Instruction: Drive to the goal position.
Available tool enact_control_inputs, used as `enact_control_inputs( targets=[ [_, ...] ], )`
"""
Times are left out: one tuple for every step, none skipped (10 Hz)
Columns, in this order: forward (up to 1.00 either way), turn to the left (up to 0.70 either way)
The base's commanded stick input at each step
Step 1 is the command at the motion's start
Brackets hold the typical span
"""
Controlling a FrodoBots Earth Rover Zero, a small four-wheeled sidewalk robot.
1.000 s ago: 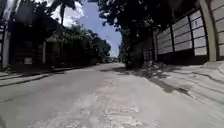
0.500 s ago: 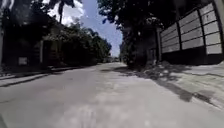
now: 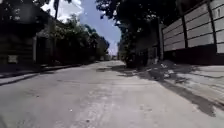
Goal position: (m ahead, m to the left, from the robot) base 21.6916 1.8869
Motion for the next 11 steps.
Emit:
enact_control_inputs(
  targets=[
    [1.0,-0.16],
    [1.0,-0.26],
    [1.0,-0.13],
    [1.0,0.0],
    [1.0,0.0],
    [1.0,0.0],
    [1.0,0.0],
    [1.0,0.0],
    [1.0,0.0],
    [1.0,0.0],
    [1.0,0.0]
  ],
)
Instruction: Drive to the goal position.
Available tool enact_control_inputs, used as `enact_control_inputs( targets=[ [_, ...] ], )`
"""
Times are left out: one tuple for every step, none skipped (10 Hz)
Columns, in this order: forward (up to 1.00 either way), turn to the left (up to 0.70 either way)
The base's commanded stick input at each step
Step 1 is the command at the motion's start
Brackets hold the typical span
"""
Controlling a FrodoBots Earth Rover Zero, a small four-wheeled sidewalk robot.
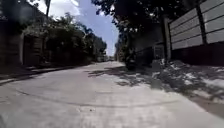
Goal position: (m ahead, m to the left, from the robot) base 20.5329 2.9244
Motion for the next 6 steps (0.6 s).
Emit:
enact_control_inputs(
  targets=[
    [1.0,0.0],
    [1.0,0.0],
    [1.0,0.0],
    [1.0,0.0],
    [1.0,0.0],
    [1.0,0.0]
  ],
)
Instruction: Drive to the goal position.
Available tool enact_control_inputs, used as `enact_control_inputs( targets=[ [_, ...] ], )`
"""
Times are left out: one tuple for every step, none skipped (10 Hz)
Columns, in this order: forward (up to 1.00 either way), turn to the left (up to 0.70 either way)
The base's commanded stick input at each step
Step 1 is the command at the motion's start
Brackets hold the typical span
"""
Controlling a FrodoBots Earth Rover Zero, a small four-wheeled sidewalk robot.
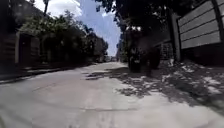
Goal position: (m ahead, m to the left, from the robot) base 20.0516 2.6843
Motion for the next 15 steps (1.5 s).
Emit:
enact_control_inputs(
  targets=[
    [1.0,0.0],
    [1.0,0.0],
    [1.0,0.0],
    [1.0,0.0],
    [1.0,0.0],
    [1.0,-0.02],
    [1.0,-0.11],
    [1.0,-0.15],
    [1.0,-0.09],
    [1.0,-0.01],
    [1.0,-0.01],
    [1.0,-0.17],
    [1.0,-0.35],
    [1.0,-0.13],
    [1.0,0.0]
  ],
)
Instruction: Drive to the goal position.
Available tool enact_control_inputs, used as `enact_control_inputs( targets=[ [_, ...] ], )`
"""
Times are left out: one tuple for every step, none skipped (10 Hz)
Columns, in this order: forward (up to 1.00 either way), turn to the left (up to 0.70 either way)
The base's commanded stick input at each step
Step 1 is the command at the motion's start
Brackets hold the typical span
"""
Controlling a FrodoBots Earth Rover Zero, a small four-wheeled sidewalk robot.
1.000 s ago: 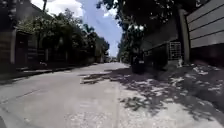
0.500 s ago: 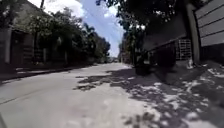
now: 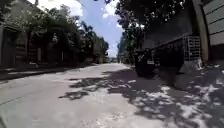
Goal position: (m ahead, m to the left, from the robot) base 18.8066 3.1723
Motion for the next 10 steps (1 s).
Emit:
enact_control_inputs(
  targets=[
    [1.0,0.0],
    [1.0,0.0],
    [1.0,0.0],
    [1.0,0.0],
    [1.0,0.0],
    [1.0,0.0],
    [1.0,0.0],
    [1.0,0.0],
    [1.0,0.0],
    [1.0,0.0]
  ],
)
